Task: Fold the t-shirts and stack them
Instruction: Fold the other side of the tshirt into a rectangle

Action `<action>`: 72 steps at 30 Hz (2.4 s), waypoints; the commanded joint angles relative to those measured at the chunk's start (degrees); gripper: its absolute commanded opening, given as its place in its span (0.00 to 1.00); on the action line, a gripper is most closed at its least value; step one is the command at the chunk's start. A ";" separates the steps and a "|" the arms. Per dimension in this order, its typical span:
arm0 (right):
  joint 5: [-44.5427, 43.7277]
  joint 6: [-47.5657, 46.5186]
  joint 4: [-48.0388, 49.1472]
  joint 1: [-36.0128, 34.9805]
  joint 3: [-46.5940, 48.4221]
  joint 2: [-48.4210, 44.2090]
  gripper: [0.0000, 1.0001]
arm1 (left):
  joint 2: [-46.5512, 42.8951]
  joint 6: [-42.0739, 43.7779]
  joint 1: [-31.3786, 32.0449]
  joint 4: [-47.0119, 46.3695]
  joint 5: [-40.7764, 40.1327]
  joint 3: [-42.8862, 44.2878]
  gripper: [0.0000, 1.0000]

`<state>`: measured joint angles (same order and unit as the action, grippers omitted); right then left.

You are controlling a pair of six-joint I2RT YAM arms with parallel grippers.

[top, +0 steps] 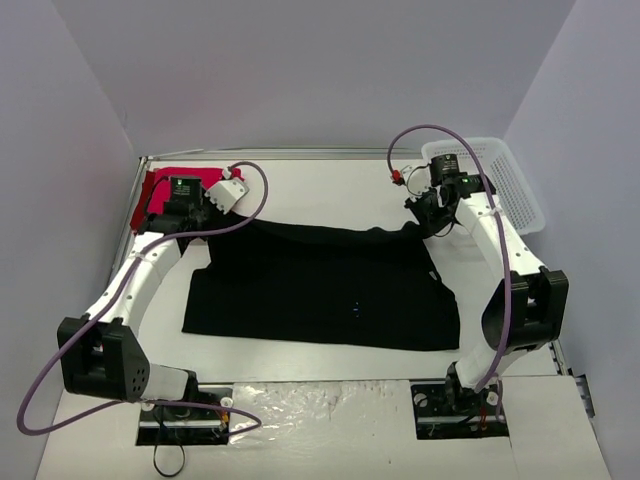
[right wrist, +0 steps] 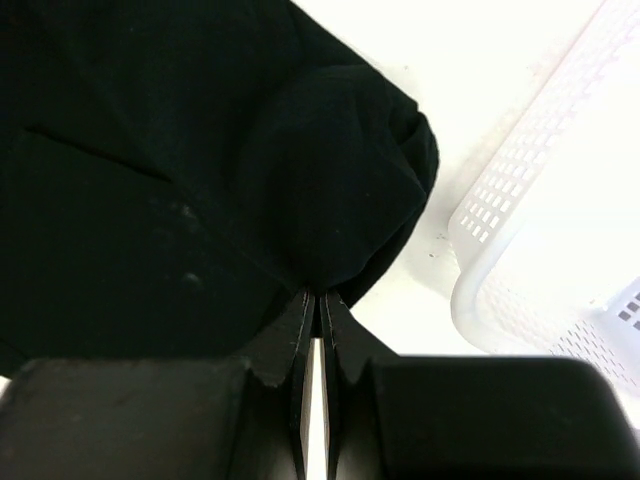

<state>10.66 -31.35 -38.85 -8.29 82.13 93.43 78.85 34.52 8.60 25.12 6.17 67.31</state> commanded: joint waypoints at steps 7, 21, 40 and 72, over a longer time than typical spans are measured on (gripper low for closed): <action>-1.96 1.91 -1.75 0.12 -3.81 -7.12 0.00 | -8.80 5.20 -0.51 -6.23 1.03 -9.47 0.02; -1.34 2.53 -2.37 0.12 -12.95 -11.95 0.00 | -16.71 10.47 -0.51 -7.37 2.17 -19.76 0.02; 4.02 -2.92 -11.51 -0.05 -15.16 -8.35 0.27 | -19.78 23.57 -0.08 7.03 9.82 -25.56 0.13; 13.69 -5.03 -6.59 -0.32 -2.85 16.26 0.14 | -13.02 -3.76 -2.80 1.77 2.61 -16.86 0.17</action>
<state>23.44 -35.90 -43.20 -8.29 78.00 109.65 65.91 32.16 6.31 26.46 8.54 48.71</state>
